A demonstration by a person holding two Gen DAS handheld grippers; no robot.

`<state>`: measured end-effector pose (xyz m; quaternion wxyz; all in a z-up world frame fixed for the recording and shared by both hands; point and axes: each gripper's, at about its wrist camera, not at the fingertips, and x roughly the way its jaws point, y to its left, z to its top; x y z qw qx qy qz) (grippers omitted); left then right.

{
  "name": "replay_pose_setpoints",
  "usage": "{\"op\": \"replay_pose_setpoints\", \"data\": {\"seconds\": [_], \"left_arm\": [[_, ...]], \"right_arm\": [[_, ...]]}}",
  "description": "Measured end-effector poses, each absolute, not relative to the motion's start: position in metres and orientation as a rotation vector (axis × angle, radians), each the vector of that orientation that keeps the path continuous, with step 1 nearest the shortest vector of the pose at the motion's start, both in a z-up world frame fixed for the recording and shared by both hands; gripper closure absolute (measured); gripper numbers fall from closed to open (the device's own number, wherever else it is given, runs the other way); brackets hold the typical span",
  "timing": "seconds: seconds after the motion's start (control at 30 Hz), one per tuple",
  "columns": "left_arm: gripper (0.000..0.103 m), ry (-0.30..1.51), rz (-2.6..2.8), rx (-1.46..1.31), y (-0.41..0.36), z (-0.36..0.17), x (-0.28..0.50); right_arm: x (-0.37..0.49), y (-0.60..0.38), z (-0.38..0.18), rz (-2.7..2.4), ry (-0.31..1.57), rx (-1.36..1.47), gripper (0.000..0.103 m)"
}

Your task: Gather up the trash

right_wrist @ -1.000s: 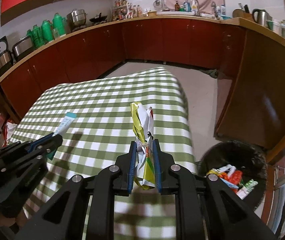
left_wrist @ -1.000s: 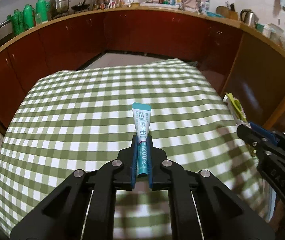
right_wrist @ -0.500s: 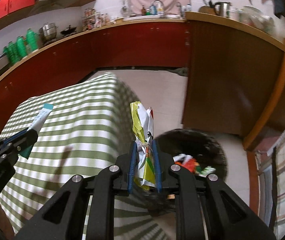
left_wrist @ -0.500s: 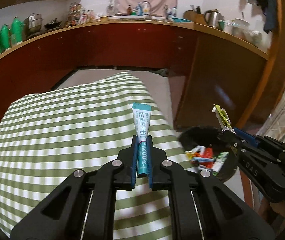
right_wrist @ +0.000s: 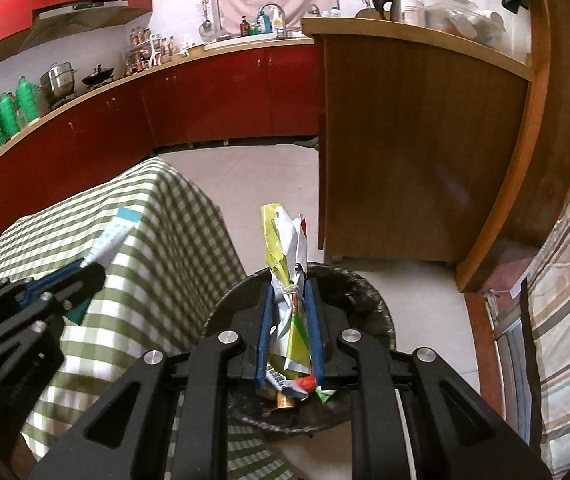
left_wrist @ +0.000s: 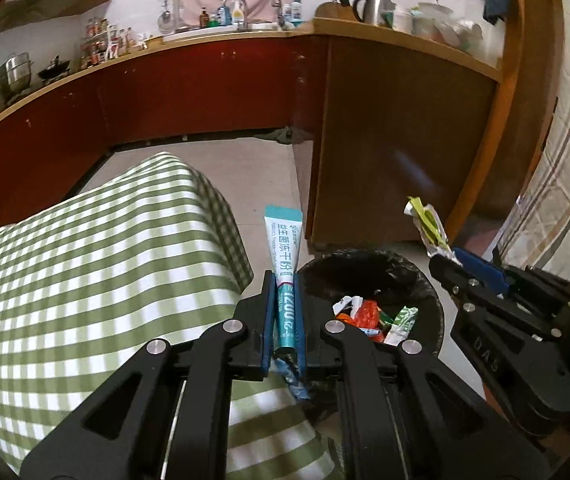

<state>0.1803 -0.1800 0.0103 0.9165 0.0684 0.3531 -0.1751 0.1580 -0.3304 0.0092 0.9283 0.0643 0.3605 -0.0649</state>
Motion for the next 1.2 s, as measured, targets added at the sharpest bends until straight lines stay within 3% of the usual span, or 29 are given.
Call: {"op": "replay_pose_setpoints", "data": {"seconds": [0.03, 0.1, 0.13, 0.33, 0.57, 0.77, 1.2], "left_arm": [[0.087, 0.723, -0.361, 0.148, -0.185, 0.008, 0.181], [0.055, 0.715, -0.358, 0.155, -0.188, 0.005, 0.182], [0.051, 0.706, -0.351, 0.156, -0.19, 0.005, 0.182], [0.05, 0.7, -0.345, 0.141, -0.188, 0.007, 0.178], [0.039, 0.668, -0.346, 0.132, -0.175, 0.026, 0.155], [0.033, 0.642, -0.323, 0.087, -0.145, 0.044, 0.123], [0.021, 0.588, -0.245, 0.046, -0.08, 0.071, 0.043]], "right_arm": [[0.159, -0.333, 0.008, -0.139, 0.735, 0.136, 0.085], [0.159, -0.339, 0.005, -0.148, 0.735, 0.144, 0.077], [0.16, -0.341, 0.004, -0.157, 0.734, 0.152, 0.07], [0.149, -0.345, 0.011, -0.183, 0.718, 0.154, 0.068], [0.124, -0.336, 0.029, -0.205, 0.683, 0.134, 0.053], [0.096, -0.319, 0.048, -0.211, 0.653, 0.115, 0.046], [0.028, -0.28, 0.071, -0.188, 0.606, 0.07, 0.039]]}}
